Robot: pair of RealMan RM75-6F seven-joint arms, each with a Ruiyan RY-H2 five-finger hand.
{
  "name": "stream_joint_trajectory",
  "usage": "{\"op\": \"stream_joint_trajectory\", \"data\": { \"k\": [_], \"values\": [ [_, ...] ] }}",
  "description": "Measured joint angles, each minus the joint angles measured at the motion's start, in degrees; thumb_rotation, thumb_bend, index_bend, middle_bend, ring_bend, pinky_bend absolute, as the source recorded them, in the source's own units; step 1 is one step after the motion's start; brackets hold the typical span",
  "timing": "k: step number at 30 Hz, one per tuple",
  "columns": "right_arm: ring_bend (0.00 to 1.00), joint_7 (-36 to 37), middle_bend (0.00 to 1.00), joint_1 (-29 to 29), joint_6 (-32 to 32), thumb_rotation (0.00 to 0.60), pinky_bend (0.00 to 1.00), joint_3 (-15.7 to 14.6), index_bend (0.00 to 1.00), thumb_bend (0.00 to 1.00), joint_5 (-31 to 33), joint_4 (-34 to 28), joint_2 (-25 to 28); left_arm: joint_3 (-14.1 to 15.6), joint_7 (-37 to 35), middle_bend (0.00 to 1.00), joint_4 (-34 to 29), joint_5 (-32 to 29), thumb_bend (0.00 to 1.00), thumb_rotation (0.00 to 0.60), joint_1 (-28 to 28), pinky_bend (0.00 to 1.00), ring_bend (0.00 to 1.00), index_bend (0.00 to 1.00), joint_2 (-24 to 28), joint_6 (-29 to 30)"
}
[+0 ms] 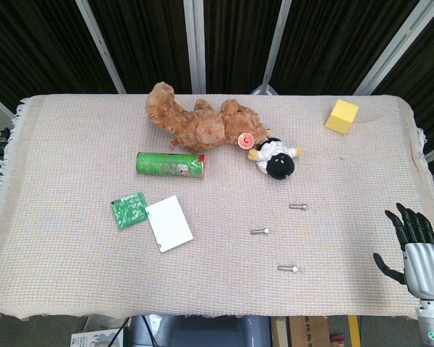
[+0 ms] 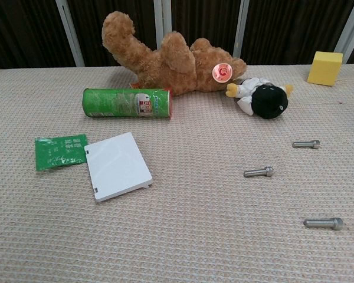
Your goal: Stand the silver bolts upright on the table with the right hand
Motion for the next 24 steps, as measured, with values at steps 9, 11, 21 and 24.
{"op": "stream_joint_trajectory", "data": {
  "k": [9, 11, 21, 24],
  "values": [
    [0.01, 2.3, 0.03, 0.2, -0.4, 0.600, 0.06, 0.0, 0.16, 0.27, -0.1, 0.1, -0.6, 0.2, 0.9, 0.08, -0.7, 0.2, 0.12, 0.600, 0.0, 0.16, 0.03, 0.09, 0.1, -0.3],
    [0.01, 2.9, 0.03, 0.3, -0.5, 0.600, 0.06, 0.1, 0.16, 0.27, -0.1, 0.1, -0.9, 0.0, 0.8, 0.08, -0.5, 0.1, 0.12, 0.600, -0.1, 0.16, 0.03, 0.09, -0.1, -0.2],
    [0.01, 3.1, 0.03, 0.8, -2.8, 0.600, 0.07, -0.4, 0.18, 0.27, 0.9, -0.2, -1.5, -0.4, 0.8, 0.08, -0.6, -1.4, 0.12, 0.600, -0.5, 0.16, 0.03, 0.09, -0.1, -1.5],
    [0.02, 4.2, 0.03, 1.0, -3.3, 0.600, 0.07, -0.4, 0.19, 0.27, 1.3, -0.3, -1.8, -0.6, 1.4, 0.08, -0.9, -2.2, 0.12, 0.600, -0.5, 0.16, 0.03, 0.09, -0.1, -1.6]
  ]
}}
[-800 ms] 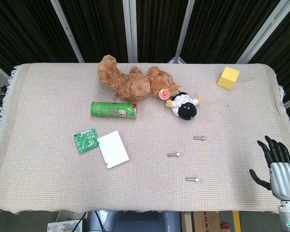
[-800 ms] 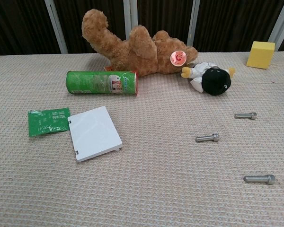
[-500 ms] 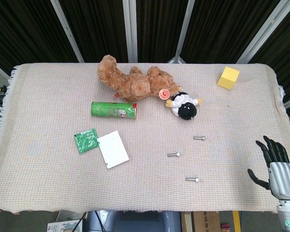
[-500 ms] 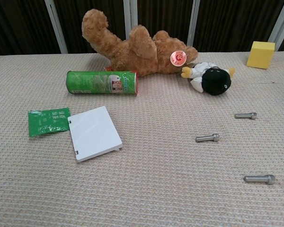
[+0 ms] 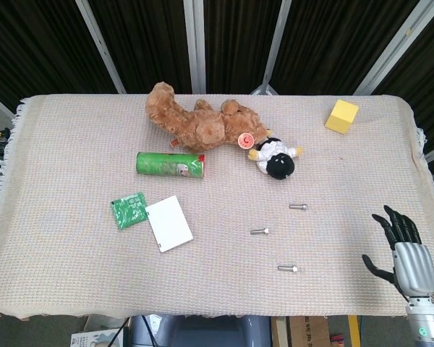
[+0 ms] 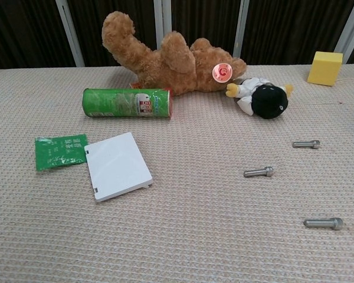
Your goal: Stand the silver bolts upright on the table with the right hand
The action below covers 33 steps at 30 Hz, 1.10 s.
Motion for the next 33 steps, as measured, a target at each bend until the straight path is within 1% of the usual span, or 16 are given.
{"op": "stream_joint_trajectory", "data": {
  "k": [7, 15, 21, 24, 29, 30, 33],
  "values": [
    [0.02, 2.0, 0.03, 0.1, -1.2, 0.600, 0.07, 0.7, 0.19, 0.27, 2.7, -1.5, -1.2, 0.1, 0.8, 0.08, -0.5, 0.0, 0.12, 0.600, -0.1, 0.16, 0.03, 0.09, -0.1, -0.4],
    [0.02, 1.0, 0.03, 1.0, -2.7, 0.600, 0.07, 1.2, 0.21, 0.27, 3.5, -2.5, -1.4, 0.0, 1.2, 0.08, -0.7, -0.1, 0.12, 0.600, -0.3, 0.16, 0.03, 0.09, -0.3, -0.7],
    [0.02, -2.0, 0.03, 3.6, -6.5, 0.600, 0.08, 3.0, 0.21, 0.27, 6.7, -4.1, -1.2, 0.0, 1.7, 0.08, -0.8, -0.2, 0.12, 0.600, -0.6, 0.16, 0.03, 0.09, -0.4, -1.2],
    [0.02, -4.3, 0.03, 5.4, -9.1, 0.600, 0.08, 4.4, 0.23, 0.27, 9.6, -5.5, -1.0, 0.0, 1.7, 0.07, -0.9, -0.4, 0.12, 0.600, -0.6, 0.16, 0.03, 0.09, -0.4, -1.2],
    [0.03, -7.9, 0.03, 9.4, -14.5, 0.600, 0.09, 7.5, 0.25, 0.27, 17.3, -7.3, -1.3, 0.0, 2.0, 0.07, -1.0, -0.5, 0.12, 0.600, -0.6, 0.16, 0.03, 0.09, -0.4, -1.3],
    [0.03, -8.1, 0.03, 9.7, -14.9, 0.600, 0.09, 7.7, 0.25, 0.27, 17.9, -7.3, -1.3, 0.0, 2.0, 0.07, -1.0, -0.5, 0.12, 0.600, -0.6, 0.16, 0.03, 0.09, -0.4, -1.3],
    [0.04, -10.7, 0.03, 12.6, -17.9, 0.600, 0.09, 9.4, 0.28, 0.27, 23.0, -7.5, -1.9, -0.1, 2.2, 0.07, -1.0, -0.7, 0.12, 0.600, -0.6, 0.16, 0.03, 0.09, -0.5, -1.3]
  ]
}}
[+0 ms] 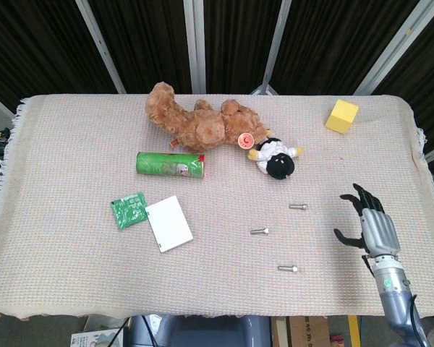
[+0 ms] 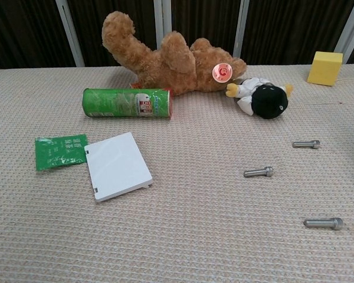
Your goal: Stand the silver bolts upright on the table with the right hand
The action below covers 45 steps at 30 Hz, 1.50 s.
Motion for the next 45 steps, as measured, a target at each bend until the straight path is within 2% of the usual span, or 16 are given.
{"op": "stream_joint_trajectory", "data": {
  "k": [4, 10, 16, 25, 34, 45],
  "values": [
    [0.05, -6.8, 0.03, 5.0, -3.1, 0.600, 0.09, 2.2, 0.30, 0.27, 8.1, 0.7, -2.1, -0.1, 0.5, 0.07, -0.1, -0.5, 0.12, 0.600, -0.1, 0.16, 0.03, 0.09, -0.1, -0.3],
    [0.05, -15.8, 0.03, 11.9, -4.5, 0.600, 0.09, 4.4, 0.34, 0.27, 17.4, 2.9, -7.1, -0.2, 0.8, 0.07, -0.3, -0.9, 0.12, 0.600, -0.1, 0.16, 0.03, 0.09, -0.2, -0.3],
    [0.06, -19.9, 0.03, 16.5, -4.3, 0.600, 0.09, 5.5, 0.40, 0.27, 23.9, 7.1, -13.0, -0.3, 0.7, 0.07, -0.3, -1.4, 0.12, 0.600, 0.1, 0.16, 0.03, 0.09, -0.1, -0.2],
    [0.06, -22.6, 0.03, 19.7, -4.0, 0.600, 0.09, 4.7, 0.46, 0.27, 27.2, 14.5, -19.8, -0.6, 0.2, 0.07, -0.4, -2.2, 0.12, 0.600, 0.2, 0.16, 0.03, 0.09, 0.1, -0.2],
    [0.06, -23.4, 0.03, 20.8, -4.3, 0.600, 0.09, 4.0, 0.50, 0.27, 29.0, 18.8, -22.6, -0.9, 0.1, 0.07, -0.3, -2.8, 0.12, 0.600, 0.2, 0.16, 0.03, 0.09, 0.1, -0.1],
    [0.06, -23.8, 0.03, 21.5, -4.4, 0.600, 0.09, 3.5, 0.52, 0.28, 29.0, 20.7, -24.5, -1.1, 0.4, 0.07, -0.2, -3.2, 0.12, 0.600, 0.1, 0.16, 0.03, 0.09, -0.1, -0.3]
  ]
}}
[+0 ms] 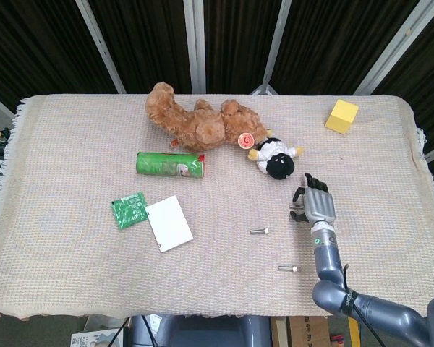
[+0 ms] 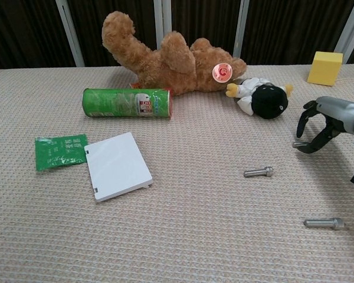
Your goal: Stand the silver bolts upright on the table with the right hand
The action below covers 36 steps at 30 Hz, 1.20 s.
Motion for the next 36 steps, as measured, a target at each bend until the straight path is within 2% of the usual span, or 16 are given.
{"op": "stream_joint_trajectory", "data": {
  "k": [10, 36],
  "values": [
    [0.06, -0.6, 0.03, 0.5, -1.0, 0.600, 0.09, 0.1, 0.53, 0.36, 1.0, 1.3, -0.5, -0.2, 0.3, 0.07, 0.0, -0.3, 0.12, 0.600, -0.1, 0.16, 0.03, 0.09, -0.1, -0.1],
    [0.06, -1.2, 0.03, 1.4, -2.8, 0.600, 0.09, -0.1, 0.55, 0.36, 2.4, 2.0, -0.4, -0.3, 0.8, 0.07, -0.3, -0.5, 0.12, 0.600, -0.1, 0.17, 0.03, 0.09, -0.4, -0.1]
  ]
}}
